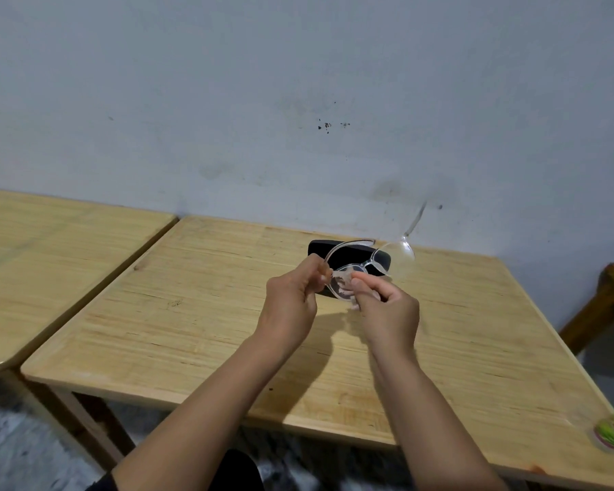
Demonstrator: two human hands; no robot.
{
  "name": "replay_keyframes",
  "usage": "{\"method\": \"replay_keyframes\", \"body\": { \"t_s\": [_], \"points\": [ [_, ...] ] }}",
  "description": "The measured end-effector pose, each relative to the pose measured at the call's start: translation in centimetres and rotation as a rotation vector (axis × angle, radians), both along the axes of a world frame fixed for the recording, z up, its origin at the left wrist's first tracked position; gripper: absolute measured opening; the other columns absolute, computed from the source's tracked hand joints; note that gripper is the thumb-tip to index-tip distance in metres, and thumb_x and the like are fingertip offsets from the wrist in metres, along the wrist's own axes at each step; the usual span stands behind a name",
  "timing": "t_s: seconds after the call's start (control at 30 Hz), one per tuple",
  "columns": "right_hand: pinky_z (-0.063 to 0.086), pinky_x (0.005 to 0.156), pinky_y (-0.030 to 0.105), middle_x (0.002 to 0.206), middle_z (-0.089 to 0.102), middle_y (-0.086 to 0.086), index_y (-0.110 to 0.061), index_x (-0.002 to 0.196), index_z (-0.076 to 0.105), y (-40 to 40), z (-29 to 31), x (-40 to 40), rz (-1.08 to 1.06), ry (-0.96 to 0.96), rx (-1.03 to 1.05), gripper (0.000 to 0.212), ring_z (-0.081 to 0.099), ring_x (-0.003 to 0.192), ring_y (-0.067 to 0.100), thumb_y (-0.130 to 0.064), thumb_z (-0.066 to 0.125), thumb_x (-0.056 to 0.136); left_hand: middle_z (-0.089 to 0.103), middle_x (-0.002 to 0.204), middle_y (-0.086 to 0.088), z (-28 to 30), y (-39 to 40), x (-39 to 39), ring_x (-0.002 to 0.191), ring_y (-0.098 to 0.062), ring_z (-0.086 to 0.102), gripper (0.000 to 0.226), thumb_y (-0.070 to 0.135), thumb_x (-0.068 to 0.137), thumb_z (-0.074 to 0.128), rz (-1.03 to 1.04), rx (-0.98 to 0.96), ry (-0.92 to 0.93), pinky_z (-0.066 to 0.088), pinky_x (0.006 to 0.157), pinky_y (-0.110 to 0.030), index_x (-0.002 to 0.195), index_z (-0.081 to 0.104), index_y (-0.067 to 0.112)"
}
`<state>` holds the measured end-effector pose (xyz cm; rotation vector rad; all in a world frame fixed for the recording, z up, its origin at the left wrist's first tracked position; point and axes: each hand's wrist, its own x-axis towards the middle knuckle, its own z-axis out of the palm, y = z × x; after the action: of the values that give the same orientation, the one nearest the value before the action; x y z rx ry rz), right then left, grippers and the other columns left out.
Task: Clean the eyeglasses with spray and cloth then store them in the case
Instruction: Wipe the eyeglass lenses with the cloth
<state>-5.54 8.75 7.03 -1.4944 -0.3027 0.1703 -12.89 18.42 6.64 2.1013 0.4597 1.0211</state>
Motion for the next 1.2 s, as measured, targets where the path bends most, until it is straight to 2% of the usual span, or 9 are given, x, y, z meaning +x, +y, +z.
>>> {"method": "replay_keyframes", "body": {
  "t_s": [0.13,0.23,0.4,0.5,0.6,0.77,0.83,1.03,1.2],
  "points": [
    [0.05,0.068,0.01,0.091,0.073,0.005,-0.021,0.092,0.072,1.2,0.1,-1.3,-0.243,0.083,0.239,0.017,0.068,0.077,0.003,-0.007,0.064,0.085,0.069,0.084,-0.006,-0.5,-1.4,0.5,0.086,-0.014,0.067,0.041,-0.015,0.078,0.037,-0.049,0.037,-0.036,0.056,0.077,-0.034,0.083,0.051,0.024],
    [0.051,0.066,0.009,0.092,0.073,0.01,-0.017,0.096,0.072,1.5,0.3,-1.4,-0.269,0.073,0.267,0.019,0.07,0.08,0.013,-0.005,0.062,0.086,0.067,0.08,-0.005,-0.5,-2.1,0.7,0.082,-0.015,0.067,0.037,-0.01,0.08,0.039,-0.065,0.06,-0.061,0.055,0.073,-0.034,0.083,0.05,0.024],
    [0.05,0.068,0.014,0.086,0.074,-0.004,-0.037,0.079,0.07,0.7,-0.1,-1.1,-0.076,-0.039,0.077,0.027,0.069,0.077,0.004,-0.011,0.066,0.084,0.069,0.08,-0.003,0.3,-1.5,0.6,0.078,-0.01,0.065,0.036,-0.01,0.079,0.04,-0.074,0.054,-0.067,0.052,0.07,-0.023,0.084,0.05,0.025],
    [0.052,0.073,0.018,0.083,0.074,-0.006,-0.035,0.08,0.071,0.0,-0.1,-0.9,0.073,-0.043,0.028,0.027,0.07,0.081,0.006,-0.009,0.065,0.084,0.068,0.078,-0.001,0.3,-0.7,0.5,0.076,-0.012,0.067,0.032,-0.003,0.078,0.038,-0.071,0.068,-0.047,0.054,0.069,-0.03,0.085,0.05,0.026],
    [0.05,0.064,0.009,0.076,0.072,-0.003,-0.022,0.083,0.072,-0.6,0.4,-0.9,0.251,-0.048,0.002,0.023,0.069,0.071,0.0,-0.001,0.063,0.085,0.067,0.079,-0.003,0.2,0.3,0.4,0.081,-0.019,0.068,0.038,-0.009,0.081,0.039,-0.063,0.051,-0.009,0.054,0.07,-0.032,0.085,0.051,0.026],
    [0.042,0.055,0.005,0.061,0.068,-0.017,-0.024,0.083,0.074,-1.2,1.1,-0.5,0.387,-0.065,-0.133,0.019,0.061,0.059,-0.008,-0.008,0.064,0.085,0.067,0.083,-0.004,0.2,1.4,-0.2,0.076,-0.007,0.066,0.037,-0.018,0.08,0.039,0.002,0.018,0.007,0.051,0.069,-0.02,0.088,0.058,0.013],
    [0.042,0.054,0.009,0.056,0.066,-0.018,-0.025,0.082,0.075,-1.2,0.9,-0.2,0.339,-0.014,-0.124,0.015,0.057,0.054,-0.007,-0.012,0.066,0.083,0.068,0.085,-0.004,0.0,1.8,-0.4,0.083,-0.008,0.067,0.043,-0.018,0.079,0.037,0.009,0.012,0.001,0.053,0.076,-0.023,0.087,0.056,0.019],
    [0.052,0.074,0.027,0.091,0.075,0.001,-0.028,0.087,0.073,0.8,-0.4,-1.1,-0.032,0.137,0.111,0.018,0.062,0.075,0.008,-0.012,0.065,0.084,0.07,0.086,-0.006,-0.5,0.7,-0.3,0.083,-0.012,0.067,0.042,-0.016,0.081,0.038,0.006,0.028,0.001,0.056,0.078,-0.027,0.086,0.055,0.022],
    [0.054,0.084,0.024,0.102,0.073,0.007,-0.017,0.1,0.072,2.0,-0.4,-2.0,-0.264,0.149,0.226,0.02,0.067,0.092,0.016,-0.007,0.061,0.087,0.066,0.081,-0.005,-1.1,-0.9,0.1,0.079,-0.01,0.064,0.042,-0.016,0.077,0.037,-0.037,0.043,-0.008,0.055,0.074,-0.034,0.084,0.05,0.024]
  ]
}}
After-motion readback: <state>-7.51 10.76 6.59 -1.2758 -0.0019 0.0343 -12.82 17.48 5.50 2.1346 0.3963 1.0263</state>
